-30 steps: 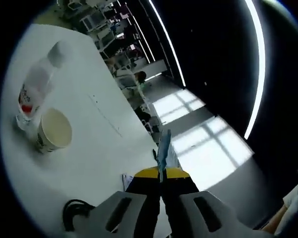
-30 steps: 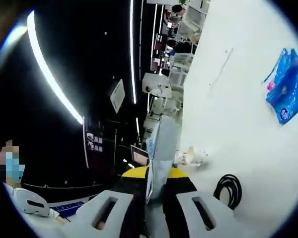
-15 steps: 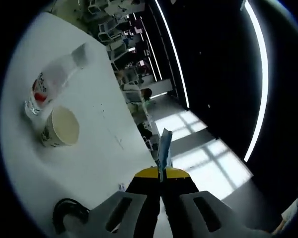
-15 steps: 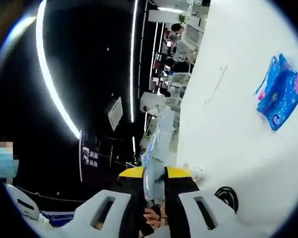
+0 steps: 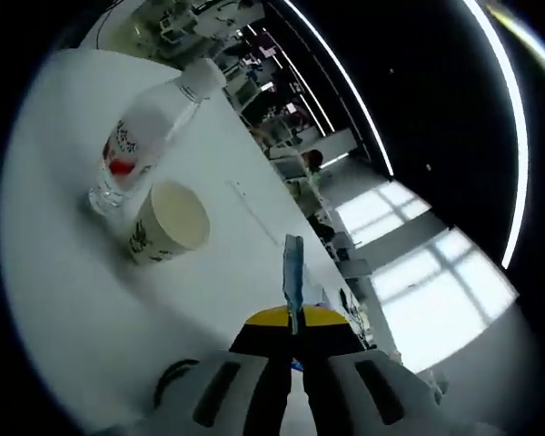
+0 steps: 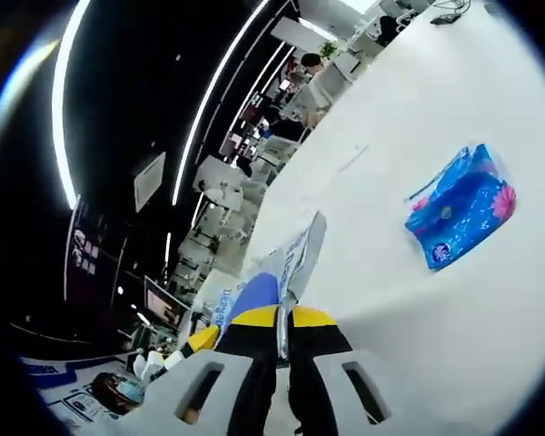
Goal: Arrange the tabletop items into an orderly group along one side of the table until the central work area is clear of visible clutter.
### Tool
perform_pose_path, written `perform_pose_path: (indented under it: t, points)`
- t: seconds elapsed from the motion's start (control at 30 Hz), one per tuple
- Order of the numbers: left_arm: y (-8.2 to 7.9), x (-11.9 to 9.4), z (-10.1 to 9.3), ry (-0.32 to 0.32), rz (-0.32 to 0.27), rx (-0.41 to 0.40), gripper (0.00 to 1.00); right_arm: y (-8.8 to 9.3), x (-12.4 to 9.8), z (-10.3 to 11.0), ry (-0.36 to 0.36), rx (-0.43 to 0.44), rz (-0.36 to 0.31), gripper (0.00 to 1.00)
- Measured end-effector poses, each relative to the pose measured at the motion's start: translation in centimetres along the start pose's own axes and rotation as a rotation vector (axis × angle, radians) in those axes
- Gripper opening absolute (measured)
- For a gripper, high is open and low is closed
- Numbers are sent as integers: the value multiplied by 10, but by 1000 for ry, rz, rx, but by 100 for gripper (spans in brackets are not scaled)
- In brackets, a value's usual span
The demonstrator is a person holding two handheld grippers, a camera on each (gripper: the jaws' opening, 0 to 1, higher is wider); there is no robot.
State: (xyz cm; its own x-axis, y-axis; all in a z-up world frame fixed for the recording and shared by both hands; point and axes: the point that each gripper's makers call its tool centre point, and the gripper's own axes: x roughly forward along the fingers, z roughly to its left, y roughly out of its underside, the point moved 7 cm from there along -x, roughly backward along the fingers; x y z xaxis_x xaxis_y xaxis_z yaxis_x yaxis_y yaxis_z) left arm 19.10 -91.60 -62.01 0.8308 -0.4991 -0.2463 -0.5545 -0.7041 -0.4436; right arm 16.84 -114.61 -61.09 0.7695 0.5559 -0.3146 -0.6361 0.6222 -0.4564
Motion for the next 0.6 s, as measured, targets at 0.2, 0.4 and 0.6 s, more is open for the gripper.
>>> perform_pose_path:
  t: [0.2, 0.4, 0.6]
  points:
    - [1, 12, 20, -68, 32, 13, 0, 5, 17, -14, 63, -57, 44, 0]
    - [-2, 25, 34, -121, 59, 60, 0, 0, 40, -32, 109, -89, 60, 0]
    - [-6, 37, 45, -176, 47, 8, 0, -5, 61, -44, 136, -159, 77, 0]
